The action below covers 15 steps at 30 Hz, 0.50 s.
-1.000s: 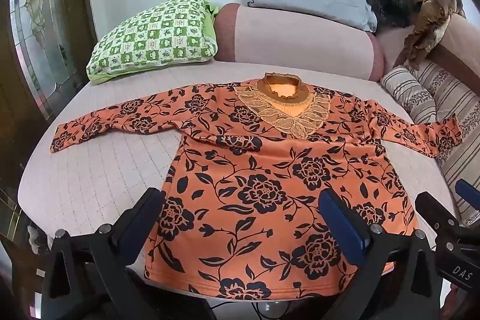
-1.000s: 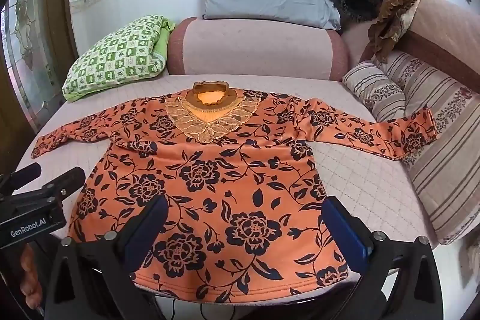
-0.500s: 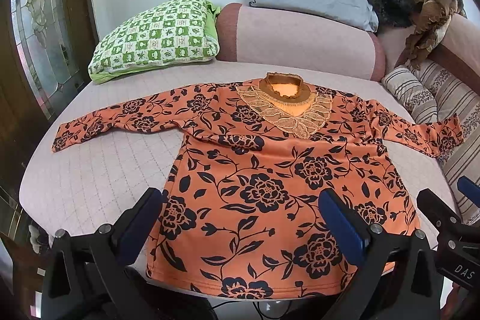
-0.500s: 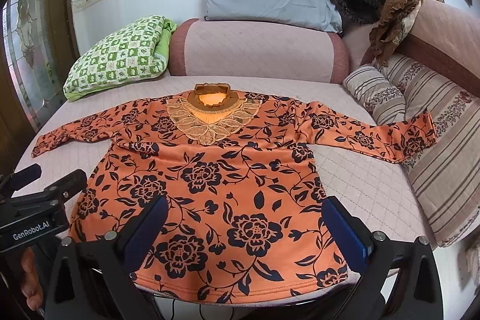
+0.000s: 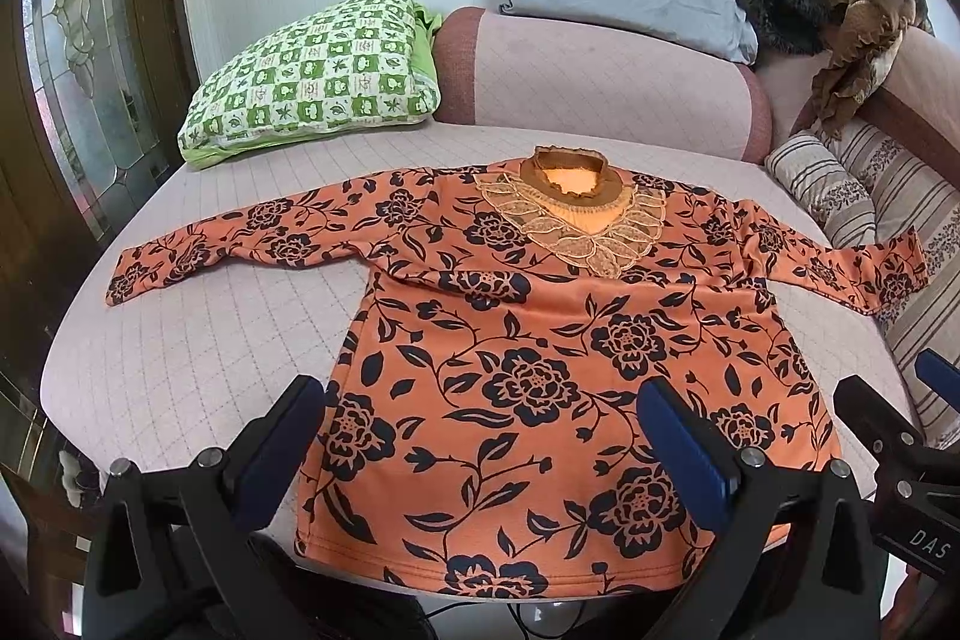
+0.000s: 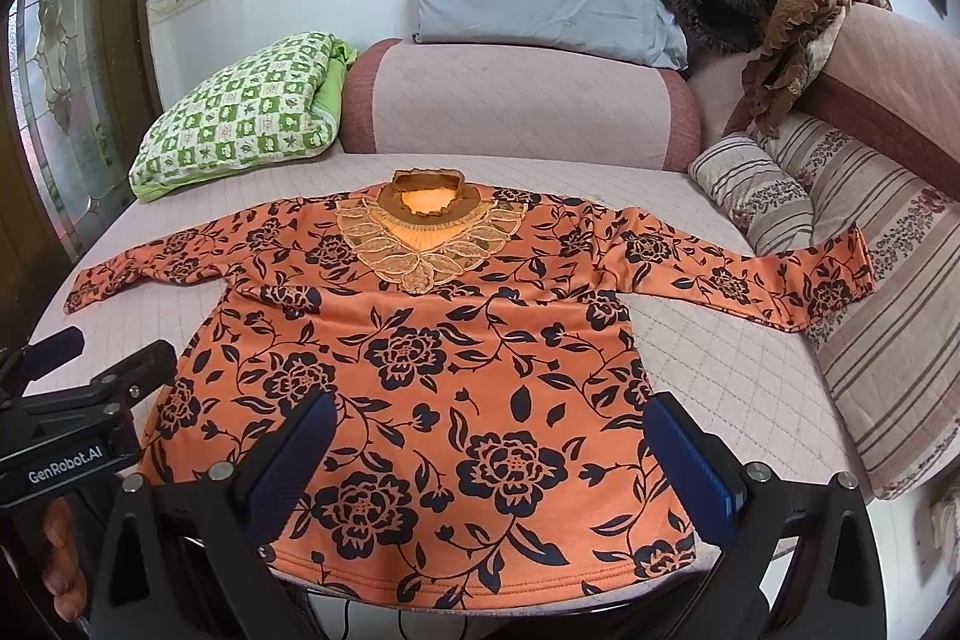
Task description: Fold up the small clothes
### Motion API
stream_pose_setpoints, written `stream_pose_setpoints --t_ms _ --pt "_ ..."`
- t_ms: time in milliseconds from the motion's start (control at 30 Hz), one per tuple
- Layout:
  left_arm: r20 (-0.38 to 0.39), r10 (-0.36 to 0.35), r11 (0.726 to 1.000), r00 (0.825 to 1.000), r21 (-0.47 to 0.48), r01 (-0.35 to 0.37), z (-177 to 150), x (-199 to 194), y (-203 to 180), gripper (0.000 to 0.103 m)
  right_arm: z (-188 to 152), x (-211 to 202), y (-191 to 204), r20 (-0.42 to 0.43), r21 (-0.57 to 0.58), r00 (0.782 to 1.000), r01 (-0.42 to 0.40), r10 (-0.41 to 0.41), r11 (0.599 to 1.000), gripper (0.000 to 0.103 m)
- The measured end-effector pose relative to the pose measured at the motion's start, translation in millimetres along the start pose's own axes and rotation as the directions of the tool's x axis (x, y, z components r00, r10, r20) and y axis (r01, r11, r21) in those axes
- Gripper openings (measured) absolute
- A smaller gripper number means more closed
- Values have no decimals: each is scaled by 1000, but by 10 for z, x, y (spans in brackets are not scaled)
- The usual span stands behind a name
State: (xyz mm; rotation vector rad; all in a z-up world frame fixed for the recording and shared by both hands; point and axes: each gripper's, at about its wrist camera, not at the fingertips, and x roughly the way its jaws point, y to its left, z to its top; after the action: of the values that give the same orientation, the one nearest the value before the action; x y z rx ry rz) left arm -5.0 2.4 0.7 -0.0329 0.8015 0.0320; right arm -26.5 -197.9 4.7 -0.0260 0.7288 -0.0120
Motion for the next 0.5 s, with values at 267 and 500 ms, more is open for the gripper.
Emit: stream_pose_setpoints --t_ms 267,500 --pt "2 1 1000 1000 3 -1 -9 -3 -2 103 19 -2 -10 1 -2 1000 0 0 1000 103" --pt "3 1 1000 1000 5 -1 -15 -2 0 103 2 2 0 1 -6 1000 -1 1 1000 103"
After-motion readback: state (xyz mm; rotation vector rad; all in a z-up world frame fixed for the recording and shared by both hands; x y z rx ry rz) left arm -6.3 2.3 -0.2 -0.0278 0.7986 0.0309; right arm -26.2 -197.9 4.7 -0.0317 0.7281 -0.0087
